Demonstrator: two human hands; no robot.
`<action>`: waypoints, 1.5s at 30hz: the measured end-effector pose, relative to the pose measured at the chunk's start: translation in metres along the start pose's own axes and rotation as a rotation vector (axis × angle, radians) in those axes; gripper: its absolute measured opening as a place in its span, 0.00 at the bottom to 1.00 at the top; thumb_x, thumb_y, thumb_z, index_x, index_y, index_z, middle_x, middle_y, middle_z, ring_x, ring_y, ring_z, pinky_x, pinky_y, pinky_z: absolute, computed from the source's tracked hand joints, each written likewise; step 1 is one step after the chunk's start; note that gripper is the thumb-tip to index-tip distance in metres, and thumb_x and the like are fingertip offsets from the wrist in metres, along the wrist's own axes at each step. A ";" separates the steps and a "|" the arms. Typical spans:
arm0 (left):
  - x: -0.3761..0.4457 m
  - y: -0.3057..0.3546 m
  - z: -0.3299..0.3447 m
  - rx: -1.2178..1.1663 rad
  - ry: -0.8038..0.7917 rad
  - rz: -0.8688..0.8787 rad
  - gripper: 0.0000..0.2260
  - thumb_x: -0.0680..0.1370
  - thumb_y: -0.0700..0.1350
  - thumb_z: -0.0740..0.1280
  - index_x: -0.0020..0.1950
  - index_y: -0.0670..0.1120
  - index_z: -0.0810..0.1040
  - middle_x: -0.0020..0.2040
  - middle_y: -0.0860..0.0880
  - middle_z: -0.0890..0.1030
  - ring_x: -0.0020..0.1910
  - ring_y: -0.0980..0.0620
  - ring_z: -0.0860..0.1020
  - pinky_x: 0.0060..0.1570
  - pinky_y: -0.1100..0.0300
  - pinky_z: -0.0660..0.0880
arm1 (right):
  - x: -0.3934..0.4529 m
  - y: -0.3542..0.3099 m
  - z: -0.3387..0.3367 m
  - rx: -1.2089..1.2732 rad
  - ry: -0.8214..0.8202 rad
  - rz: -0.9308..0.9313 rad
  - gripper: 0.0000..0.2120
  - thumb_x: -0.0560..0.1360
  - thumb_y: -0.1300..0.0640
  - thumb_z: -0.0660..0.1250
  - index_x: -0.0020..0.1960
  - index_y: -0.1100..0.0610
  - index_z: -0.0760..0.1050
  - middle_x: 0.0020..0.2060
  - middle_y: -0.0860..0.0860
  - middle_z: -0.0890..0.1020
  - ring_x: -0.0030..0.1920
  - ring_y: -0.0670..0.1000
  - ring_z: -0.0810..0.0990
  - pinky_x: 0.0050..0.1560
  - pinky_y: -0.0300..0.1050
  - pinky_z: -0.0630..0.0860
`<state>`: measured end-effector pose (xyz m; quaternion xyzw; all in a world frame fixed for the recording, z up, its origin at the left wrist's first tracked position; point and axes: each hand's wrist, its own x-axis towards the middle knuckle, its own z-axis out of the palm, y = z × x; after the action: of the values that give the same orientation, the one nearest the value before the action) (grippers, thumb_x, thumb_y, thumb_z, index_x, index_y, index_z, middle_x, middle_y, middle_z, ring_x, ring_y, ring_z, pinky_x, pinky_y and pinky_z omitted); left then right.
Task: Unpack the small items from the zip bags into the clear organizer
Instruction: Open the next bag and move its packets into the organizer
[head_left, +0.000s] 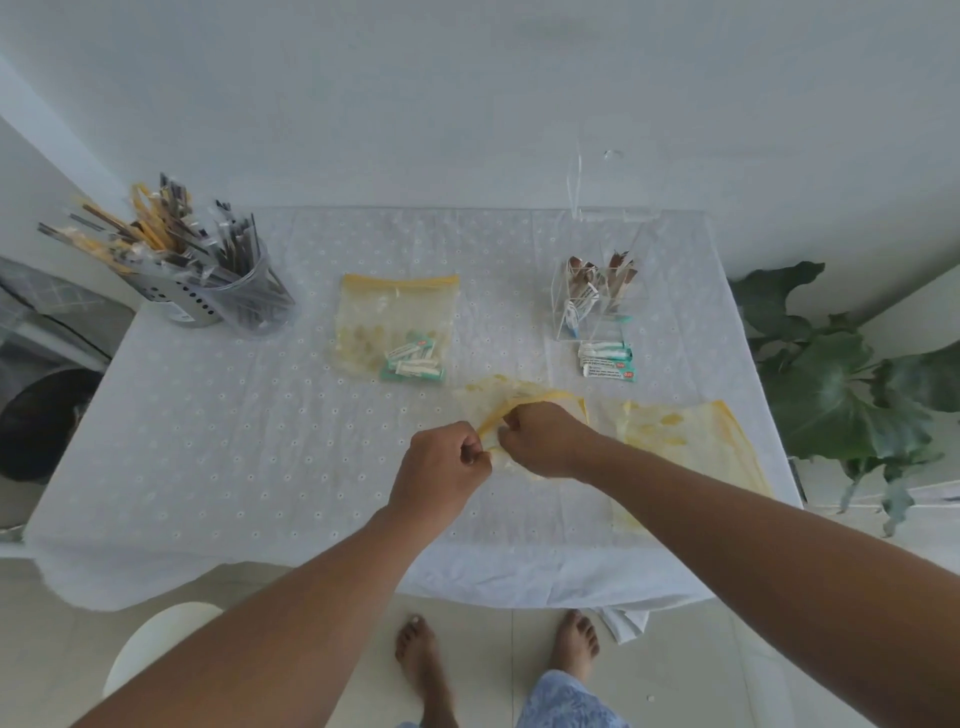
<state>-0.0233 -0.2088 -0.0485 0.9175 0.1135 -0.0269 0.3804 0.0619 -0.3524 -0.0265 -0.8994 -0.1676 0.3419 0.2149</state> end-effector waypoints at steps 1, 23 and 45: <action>0.001 0.002 0.001 0.003 0.002 -0.004 0.06 0.70 0.40 0.74 0.36 0.46 0.78 0.31 0.51 0.79 0.31 0.52 0.77 0.32 0.56 0.75 | -0.004 0.000 0.002 -0.115 0.049 -0.026 0.05 0.80 0.60 0.59 0.48 0.58 0.73 0.45 0.52 0.78 0.47 0.54 0.76 0.42 0.44 0.73; -0.009 -0.005 0.000 0.021 -0.018 -0.019 0.08 0.72 0.43 0.75 0.36 0.48 0.78 0.31 0.54 0.79 0.31 0.55 0.78 0.33 0.59 0.75 | 0.052 0.054 -0.176 -0.122 0.414 0.072 0.10 0.78 0.59 0.61 0.55 0.56 0.80 0.53 0.52 0.79 0.53 0.53 0.75 0.48 0.43 0.69; -0.013 -0.006 0.002 -0.009 -0.022 -0.038 0.08 0.72 0.42 0.74 0.35 0.48 0.77 0.30 0.53 0.78 0.30 0.54 0.77 0.33 0.55 0.76 | 0.083 0.050 -0.172 -0.396 0.404 -0.053 0.09 0.75 0.64 0.69 0.55 0.58 0.79 0.53 0.57 0.81 0.54 0.59 0.79 0.49 0.49 0.77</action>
<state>-0.0371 -0.2084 -0.0521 0.9130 0.1268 -0.0438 0.3853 0.2469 -0.4041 0.0190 -0.9690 -0.2086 0.1107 0.0728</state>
